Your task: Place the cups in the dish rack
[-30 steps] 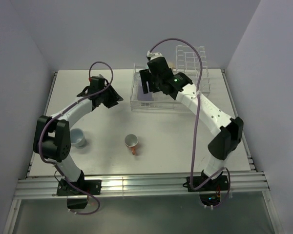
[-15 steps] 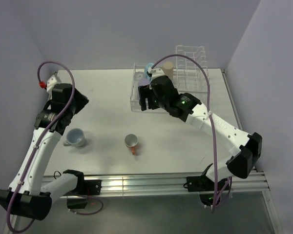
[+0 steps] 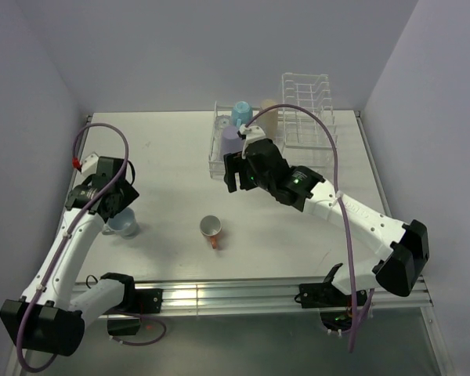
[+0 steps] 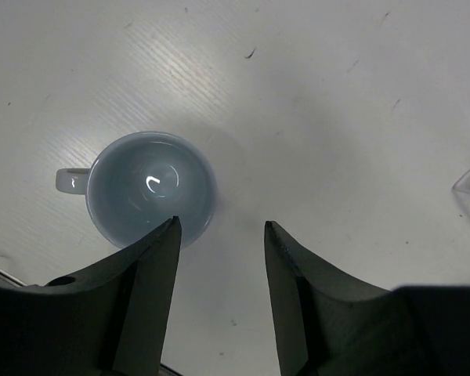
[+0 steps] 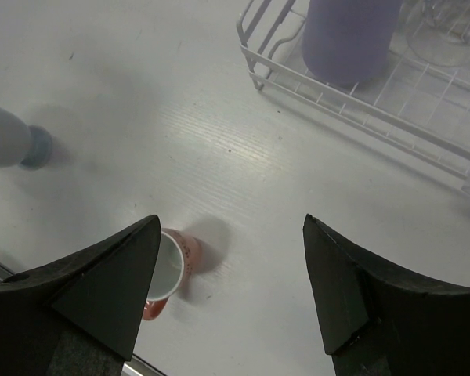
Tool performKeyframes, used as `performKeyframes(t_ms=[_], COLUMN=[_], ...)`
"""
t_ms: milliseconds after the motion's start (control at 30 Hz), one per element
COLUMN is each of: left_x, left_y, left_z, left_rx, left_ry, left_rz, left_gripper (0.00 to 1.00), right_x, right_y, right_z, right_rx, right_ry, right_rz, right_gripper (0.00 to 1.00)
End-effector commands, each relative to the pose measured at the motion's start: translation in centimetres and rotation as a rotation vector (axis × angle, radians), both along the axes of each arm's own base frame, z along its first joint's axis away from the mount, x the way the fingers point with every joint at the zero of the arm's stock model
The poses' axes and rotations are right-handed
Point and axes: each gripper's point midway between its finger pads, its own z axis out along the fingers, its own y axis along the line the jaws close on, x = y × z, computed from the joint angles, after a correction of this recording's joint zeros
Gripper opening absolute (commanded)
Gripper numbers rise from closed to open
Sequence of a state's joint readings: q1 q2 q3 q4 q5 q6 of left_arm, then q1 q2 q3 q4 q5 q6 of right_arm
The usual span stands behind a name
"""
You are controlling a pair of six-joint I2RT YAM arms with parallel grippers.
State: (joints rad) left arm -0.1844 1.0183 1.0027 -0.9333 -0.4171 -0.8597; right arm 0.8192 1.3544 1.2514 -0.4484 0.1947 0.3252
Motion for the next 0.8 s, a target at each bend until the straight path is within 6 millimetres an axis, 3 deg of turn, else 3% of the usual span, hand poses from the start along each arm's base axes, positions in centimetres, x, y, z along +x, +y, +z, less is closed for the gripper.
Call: performKeyframes(t_ms=[0,600,767], left_x=[-0.8,1.3,1.1], left_y=[0.6,0.4,1.0], left_z=[-1.9,-7.6,-9.1], left_rx=[0.024,0.013,0.001], left_ry=[0.063,0.176,0.208], left_rz=[0.031,0.077,0.092], left_gripper=[0.53,0.52,0.45], right_x=[0.2,-0.4,-0.4], right_y=[0.0,-0.2,-0.3], right_z=[1.8,1.2,0.7], right_rx=[0.079,0.081,0.071], right_ry=[-0.055,-0.045,-0.039], right_rz=[-0.005,0.0,0.0], right_gripper=[0.81,0.81,0.81])
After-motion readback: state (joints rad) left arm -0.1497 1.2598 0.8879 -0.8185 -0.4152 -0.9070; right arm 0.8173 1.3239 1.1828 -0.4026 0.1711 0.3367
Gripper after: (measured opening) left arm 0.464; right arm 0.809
